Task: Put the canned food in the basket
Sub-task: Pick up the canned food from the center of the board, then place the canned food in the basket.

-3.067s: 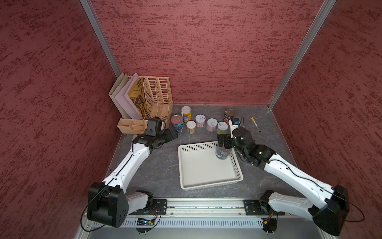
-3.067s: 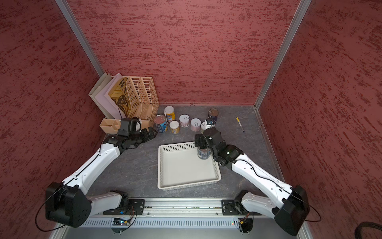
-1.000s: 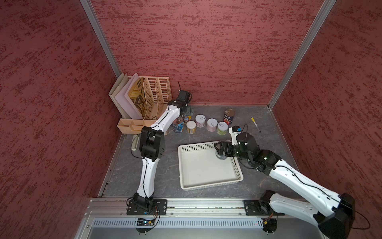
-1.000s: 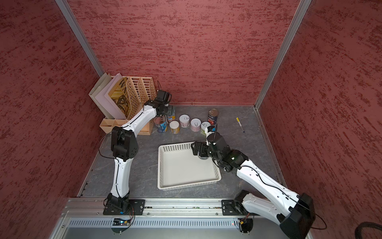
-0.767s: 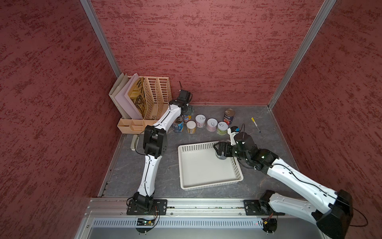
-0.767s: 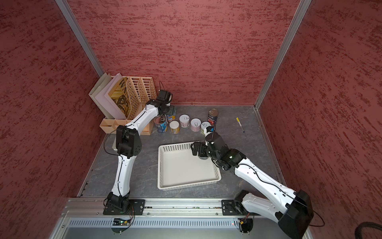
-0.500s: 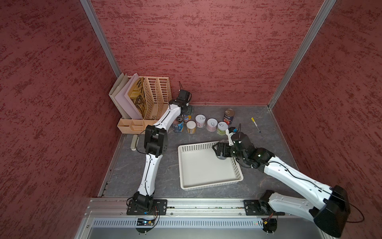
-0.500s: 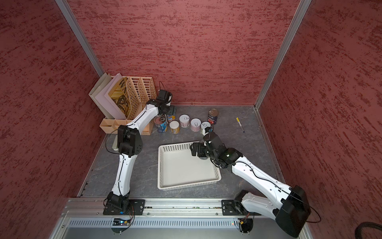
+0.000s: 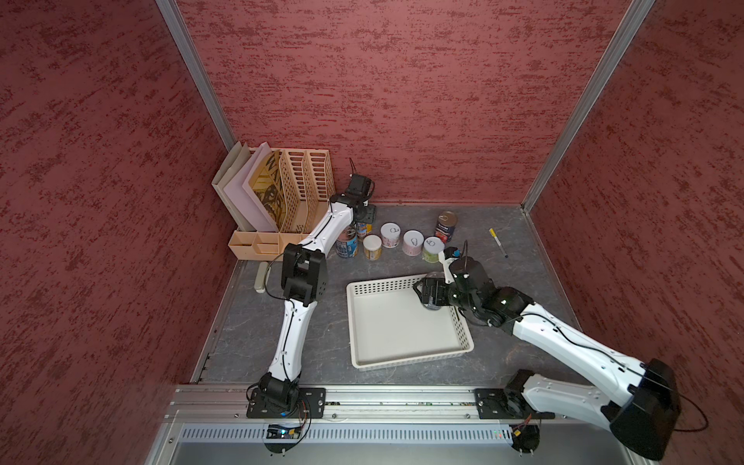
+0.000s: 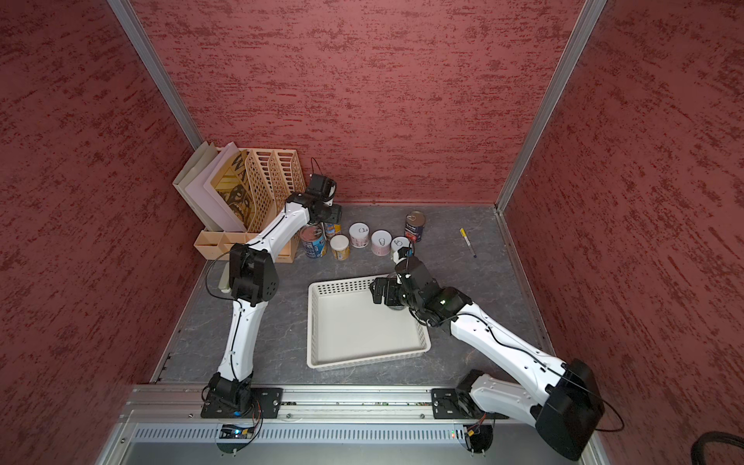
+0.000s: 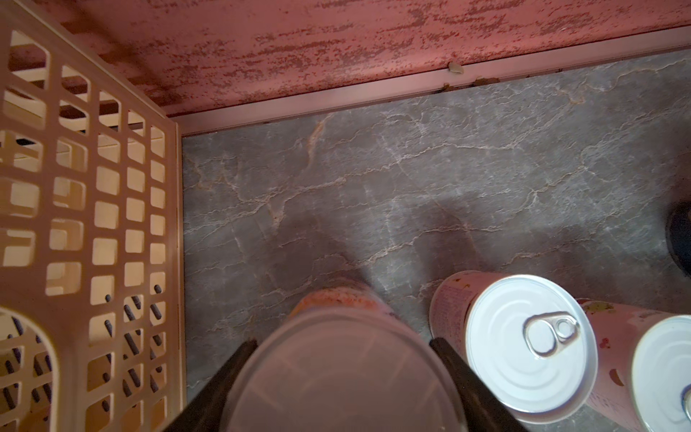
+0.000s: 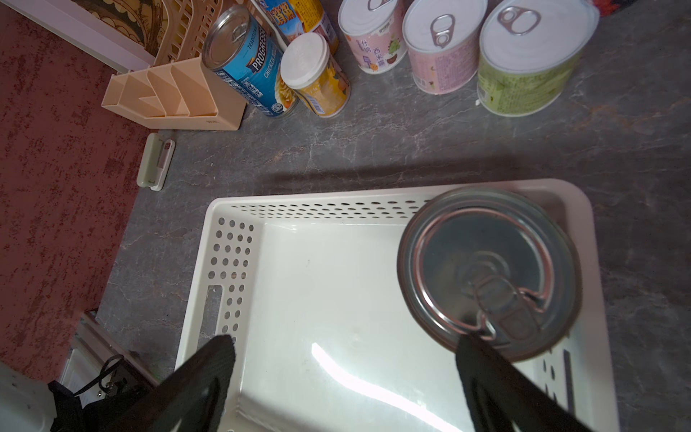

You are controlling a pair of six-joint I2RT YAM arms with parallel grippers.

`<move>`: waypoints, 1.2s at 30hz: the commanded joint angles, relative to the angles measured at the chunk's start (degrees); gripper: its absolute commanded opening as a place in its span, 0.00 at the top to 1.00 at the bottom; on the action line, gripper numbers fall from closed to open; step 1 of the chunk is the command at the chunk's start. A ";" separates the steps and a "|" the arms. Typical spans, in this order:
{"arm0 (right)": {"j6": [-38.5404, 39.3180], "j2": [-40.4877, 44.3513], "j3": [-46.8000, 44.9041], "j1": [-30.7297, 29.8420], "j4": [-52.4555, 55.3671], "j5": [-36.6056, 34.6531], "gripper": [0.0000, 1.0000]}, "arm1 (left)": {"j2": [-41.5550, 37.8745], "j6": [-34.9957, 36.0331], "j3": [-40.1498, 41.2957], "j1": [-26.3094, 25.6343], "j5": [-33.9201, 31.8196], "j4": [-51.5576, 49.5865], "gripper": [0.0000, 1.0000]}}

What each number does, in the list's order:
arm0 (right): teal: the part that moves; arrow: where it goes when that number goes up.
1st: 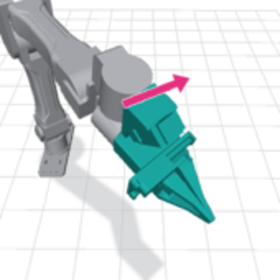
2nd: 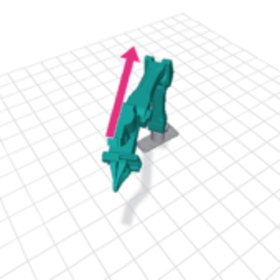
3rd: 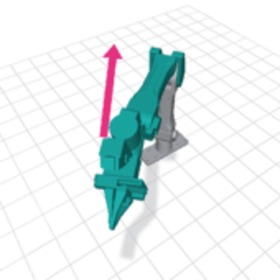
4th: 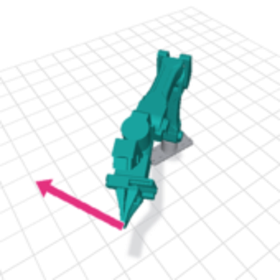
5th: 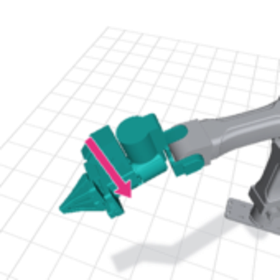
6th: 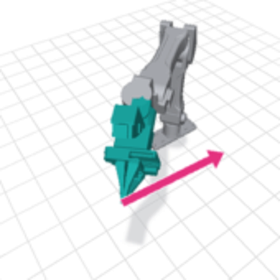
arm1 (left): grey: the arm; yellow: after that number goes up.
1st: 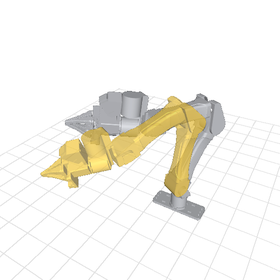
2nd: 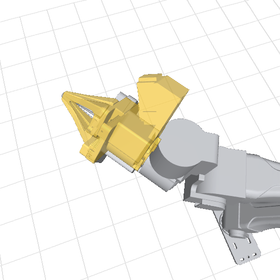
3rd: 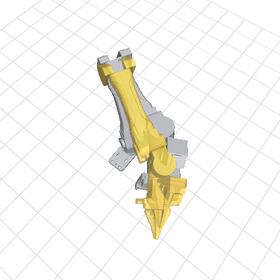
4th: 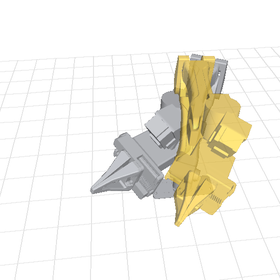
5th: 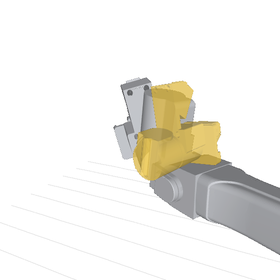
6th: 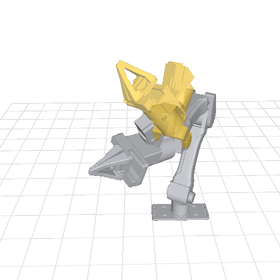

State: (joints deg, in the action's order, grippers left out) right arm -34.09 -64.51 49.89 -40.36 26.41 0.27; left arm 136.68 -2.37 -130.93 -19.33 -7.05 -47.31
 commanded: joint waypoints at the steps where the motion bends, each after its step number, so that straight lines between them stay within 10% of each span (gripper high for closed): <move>1: 0.86 1.04 1.44 0.28 0.30 -2.65 0.02 | -4.14 -1.08 -0.29 -0.57 -2.43 -3.38 0.72; 36: 0.78 5.25 -1.37 0.28 -1.36 -7.28 0.02 | -35.88 -20.52 9.58 -15.58 -13.69 -17.06 0.81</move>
State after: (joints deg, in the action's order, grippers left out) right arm -33.98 -60.53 49.17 -40.36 26.09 -4.51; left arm 106.13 -18.44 -122.37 -32.21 -19.62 -65.32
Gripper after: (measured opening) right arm 0.984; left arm 0.700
